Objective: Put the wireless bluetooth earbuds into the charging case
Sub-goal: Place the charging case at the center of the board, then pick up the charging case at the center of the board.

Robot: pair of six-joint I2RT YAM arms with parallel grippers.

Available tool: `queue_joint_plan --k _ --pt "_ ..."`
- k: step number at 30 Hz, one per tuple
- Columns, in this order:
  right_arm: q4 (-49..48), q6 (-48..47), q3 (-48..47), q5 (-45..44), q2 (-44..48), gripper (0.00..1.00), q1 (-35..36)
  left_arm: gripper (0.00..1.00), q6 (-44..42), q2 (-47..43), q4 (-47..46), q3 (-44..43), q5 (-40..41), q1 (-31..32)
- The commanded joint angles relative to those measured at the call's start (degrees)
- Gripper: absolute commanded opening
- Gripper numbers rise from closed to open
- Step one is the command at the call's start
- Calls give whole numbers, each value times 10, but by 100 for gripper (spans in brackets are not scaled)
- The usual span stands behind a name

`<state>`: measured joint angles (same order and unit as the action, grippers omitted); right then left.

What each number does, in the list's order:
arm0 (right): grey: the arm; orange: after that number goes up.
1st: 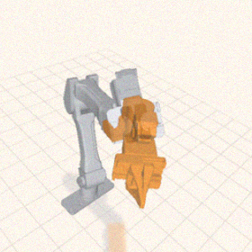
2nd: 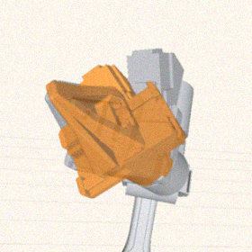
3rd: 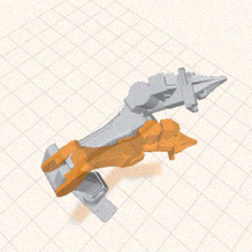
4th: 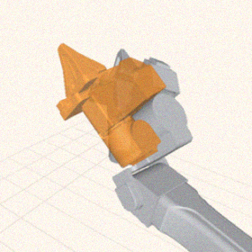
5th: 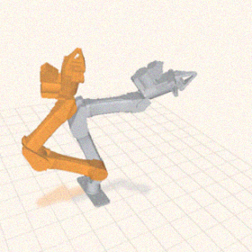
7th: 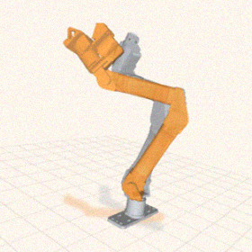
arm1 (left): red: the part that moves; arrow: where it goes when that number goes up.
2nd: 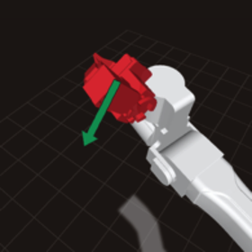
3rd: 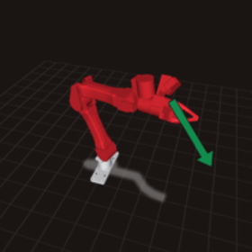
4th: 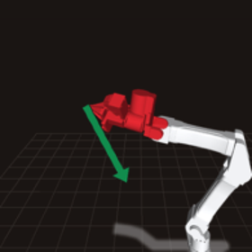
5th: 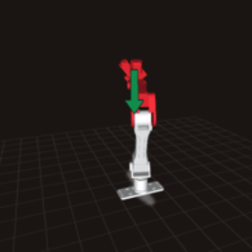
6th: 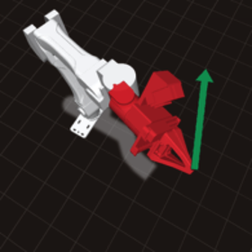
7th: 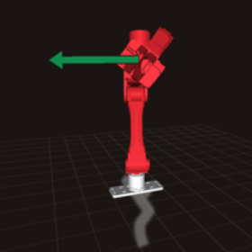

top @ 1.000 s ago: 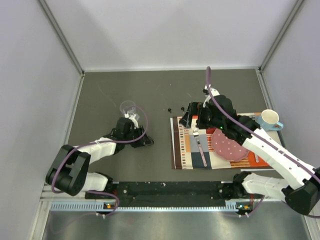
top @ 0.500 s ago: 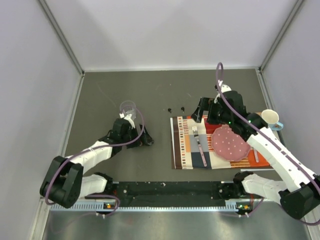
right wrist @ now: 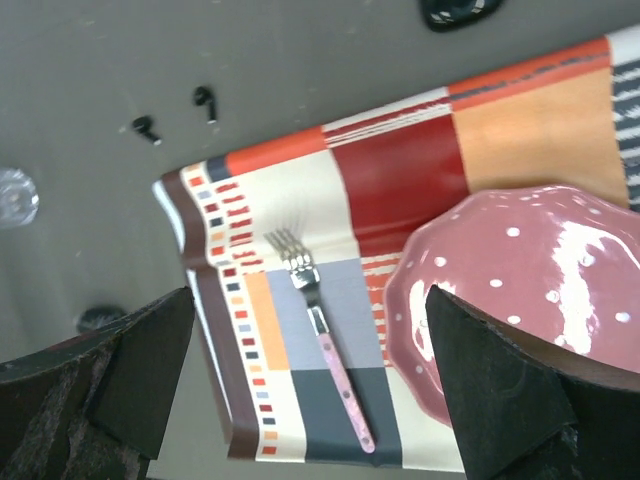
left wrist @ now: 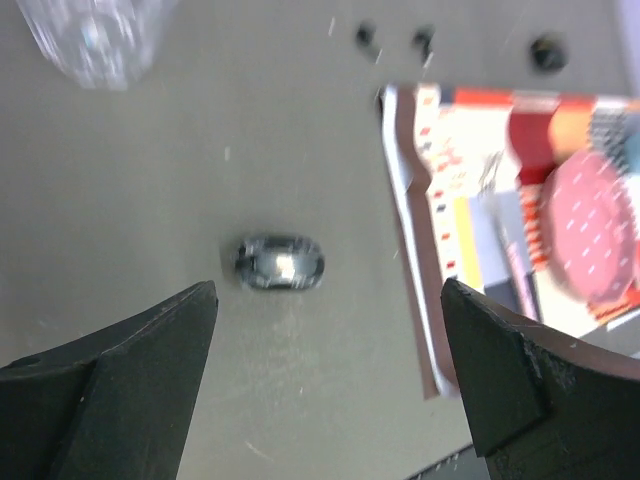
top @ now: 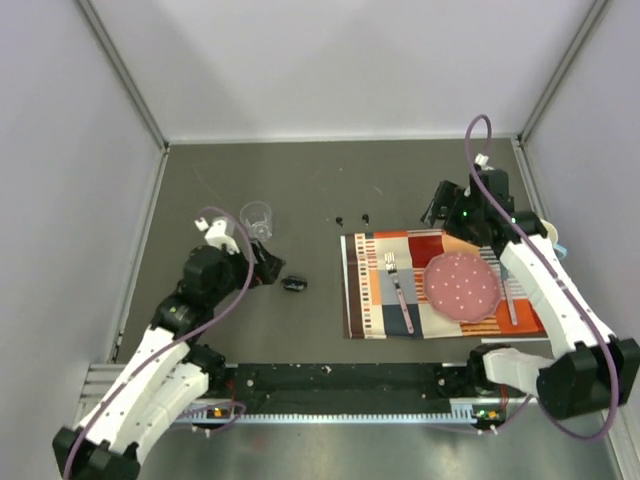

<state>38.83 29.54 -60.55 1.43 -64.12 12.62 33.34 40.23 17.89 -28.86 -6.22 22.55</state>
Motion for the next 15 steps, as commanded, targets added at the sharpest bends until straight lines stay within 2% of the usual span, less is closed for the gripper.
queue_joint_plan --k 1,7,10,11,12,15 --pt "37 38 -65 -49 -70 99 -21 98 -49 -91 43 -53 86 -1" --pt "49 43 -145 -79 -153 99 -43 99 -35 -187 -6 -26 103 -1" --pt "53 90 -172 -15 -210 99 -94 99 15 -224 -23 3 164 -1" --pt "54 105 -184 38 -239 99 -110 99 -2 -232 -29 7 163 -1" --pt "57 150 -190 57 -258 98 -139 99 -16 -240 -40 11 138 -1" --pt "63 212 -215 120 -320 93 -165 99 -26 -262 -59 28 116 0"
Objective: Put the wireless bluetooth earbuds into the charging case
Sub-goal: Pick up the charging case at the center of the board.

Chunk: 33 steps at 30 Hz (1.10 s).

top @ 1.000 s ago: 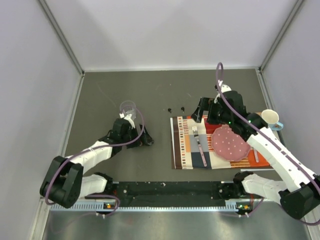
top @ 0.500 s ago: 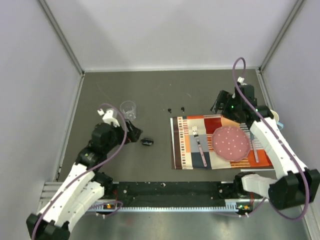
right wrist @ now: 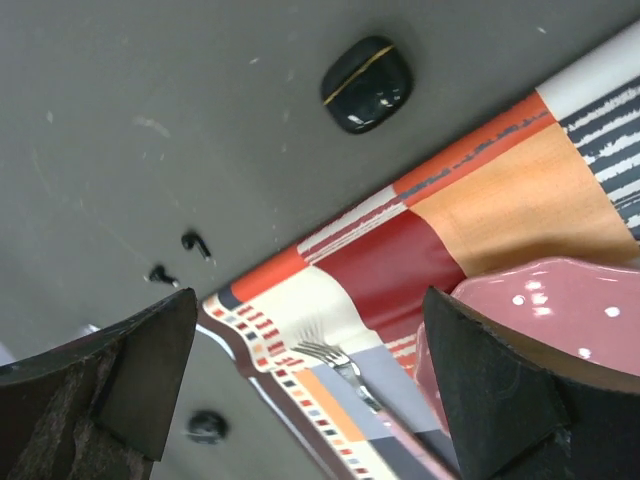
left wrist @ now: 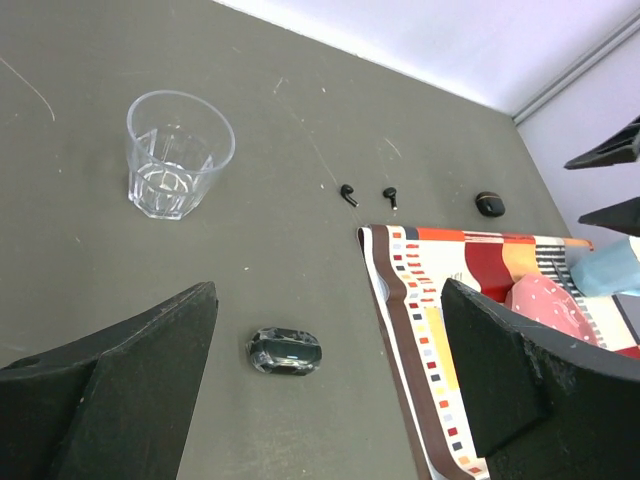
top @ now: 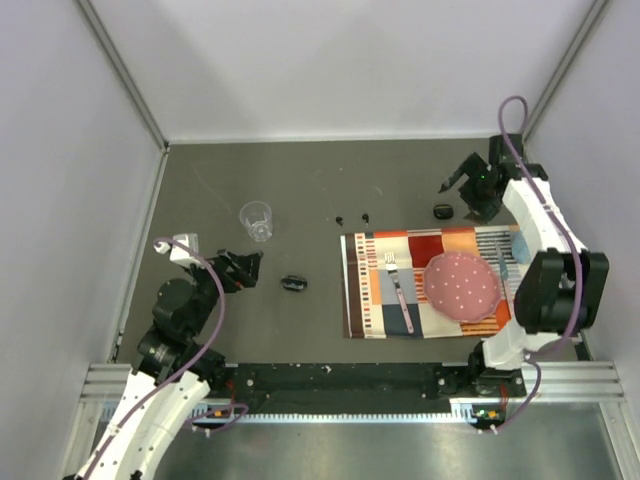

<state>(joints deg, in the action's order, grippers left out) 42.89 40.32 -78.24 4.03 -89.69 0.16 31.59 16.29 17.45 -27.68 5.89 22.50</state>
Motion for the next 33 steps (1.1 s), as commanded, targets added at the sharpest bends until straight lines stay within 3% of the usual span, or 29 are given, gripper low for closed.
queue_joint_plan --k 1,11,14,22,33 --pt "22 113 -58 98 -77 93 -40 99 -9 -26 -64 24 -11 -1" --pt "65 207 -156 13 -202 93 -40 99 63 -56 -34 39 58 -1" --pt "73 228 -180 -3 -228 93 -40 99 30 -77 -64 56 28 -1" --pt "93 282 -198 -13 -283 87 -39 99 22 -129 -59 71 58 -1" --pt "105 333 -247 -36 -342 83 -39 99 20 -128 -68 78 32 -1"
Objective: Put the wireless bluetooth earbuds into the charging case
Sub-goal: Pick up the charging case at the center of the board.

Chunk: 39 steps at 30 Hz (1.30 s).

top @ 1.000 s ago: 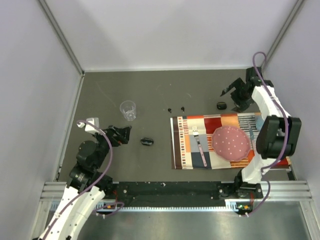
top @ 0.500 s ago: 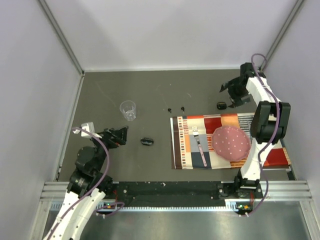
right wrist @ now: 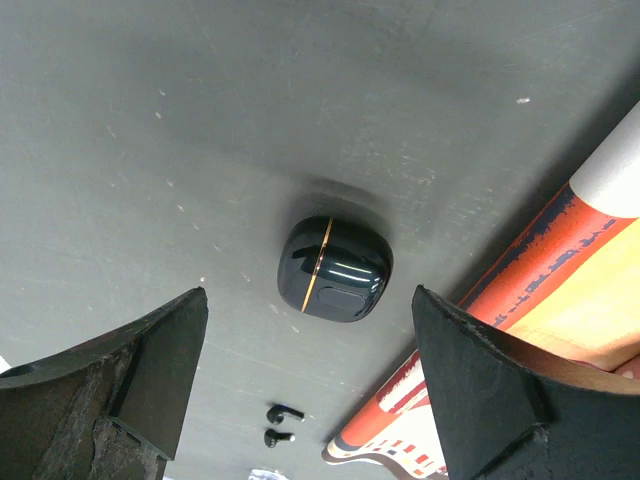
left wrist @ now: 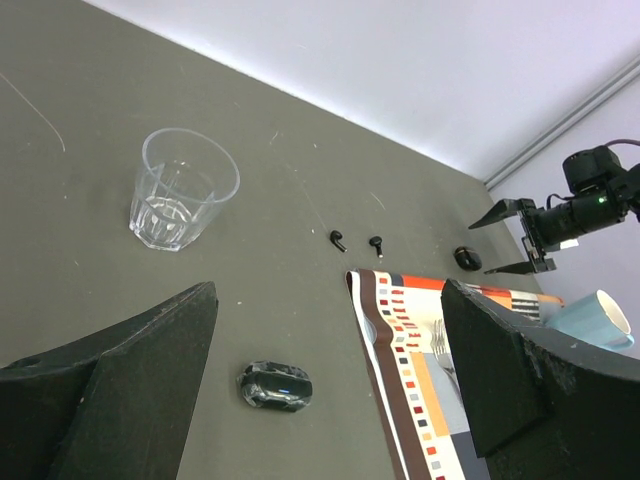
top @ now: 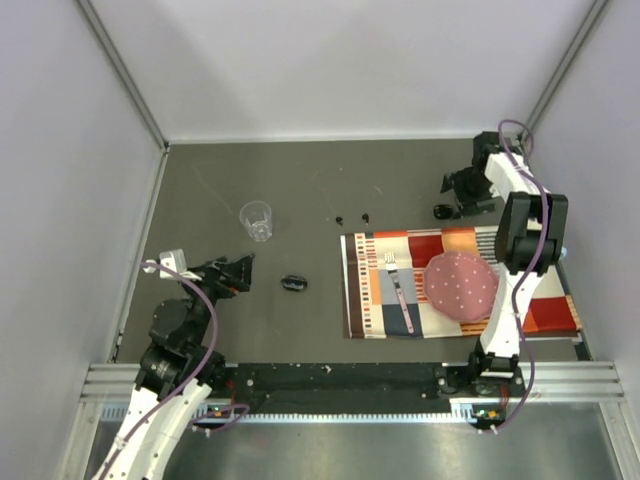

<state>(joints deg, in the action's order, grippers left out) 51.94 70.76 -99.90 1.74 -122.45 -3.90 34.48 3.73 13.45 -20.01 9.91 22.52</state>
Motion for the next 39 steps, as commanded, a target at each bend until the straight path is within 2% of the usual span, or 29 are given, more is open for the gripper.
queue_joint_plan --k 1,6,17,26,31,32,33,35,36,39 --pt "18 32 -30 -12 -17 83 0 99 -11 -1 -30 1 -18 -1" --pt "22 51 -31 -16 -24 82 1 99 -28 3 -31 -1 -37 -1" --pt "26 65 -40 -19 -55 79 5 99 -33 8 -21 -2 -14 -1" --pt "26 70 -29 -19 -60 62 7 99 -28 8 -7 -7 -8 -1" --pt "26 62 -28 -2 -60 45 8 99 -22 7 -12 -8 -3 0" --pt "25 61 -27 -2 -60 38 8 99 -21 7 -15 -8 -3 -1" --pt "25 60 -25 2 -60 23 8 99 -20 5 -20 -8 -4 -1" --pt "25 56 -21 7 -60 12 8 99 -20 2 -26 -6 -4 0" --pt "23 54 -21 15 -58 1 8 99 -17 1 -31 -6 -5 0" --pt "10 31 -21 28 -49 0 9 99 3 -10 -38 2 2 -1"
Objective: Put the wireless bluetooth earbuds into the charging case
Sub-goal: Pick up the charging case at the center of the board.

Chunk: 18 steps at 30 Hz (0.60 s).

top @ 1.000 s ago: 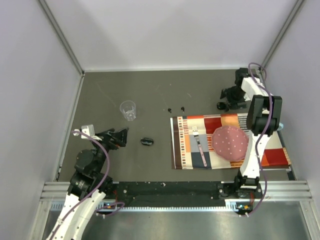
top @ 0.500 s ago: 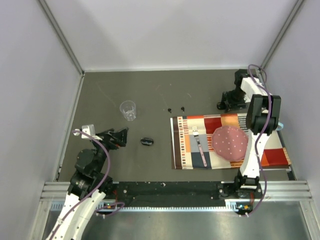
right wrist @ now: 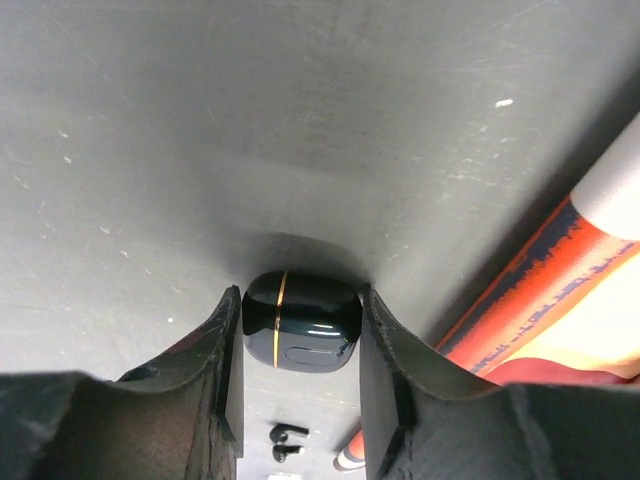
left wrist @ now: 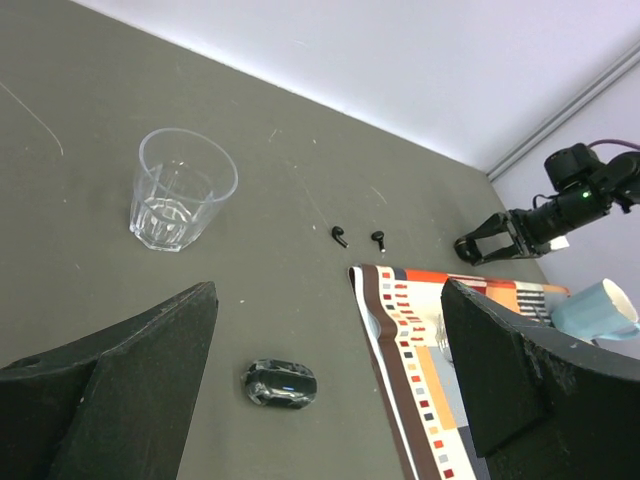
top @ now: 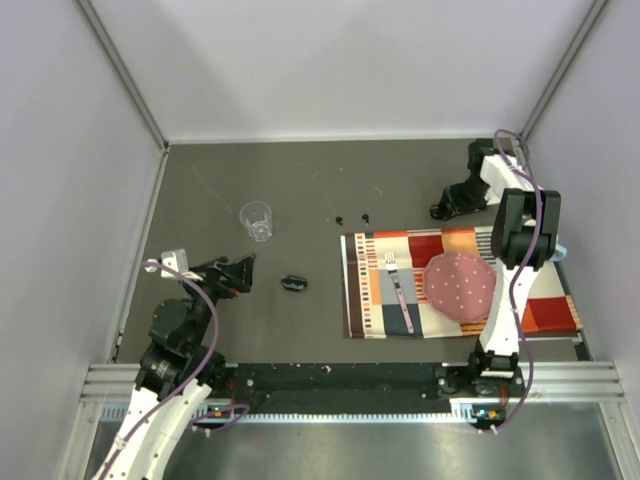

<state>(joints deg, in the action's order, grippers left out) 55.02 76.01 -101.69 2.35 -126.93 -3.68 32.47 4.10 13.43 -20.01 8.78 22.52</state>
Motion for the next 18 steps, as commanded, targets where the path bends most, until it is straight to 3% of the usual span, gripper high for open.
queue_joint_plan --k 1,10,14,18 --pt "-27 -30 -3 26 0 0 6 99 34 -18 -39 4 19 -1" --pt "-98 -97 45 8 148 0 18 99 51 -66 -110 34 -60 -1" --pt "-167 -116 119 23 249 0 29 99 83 -41 -90 24 -6 -1" --pt "-245 -102 242 69 357 0 49 99 67 -10 -96 9 -26 -1"
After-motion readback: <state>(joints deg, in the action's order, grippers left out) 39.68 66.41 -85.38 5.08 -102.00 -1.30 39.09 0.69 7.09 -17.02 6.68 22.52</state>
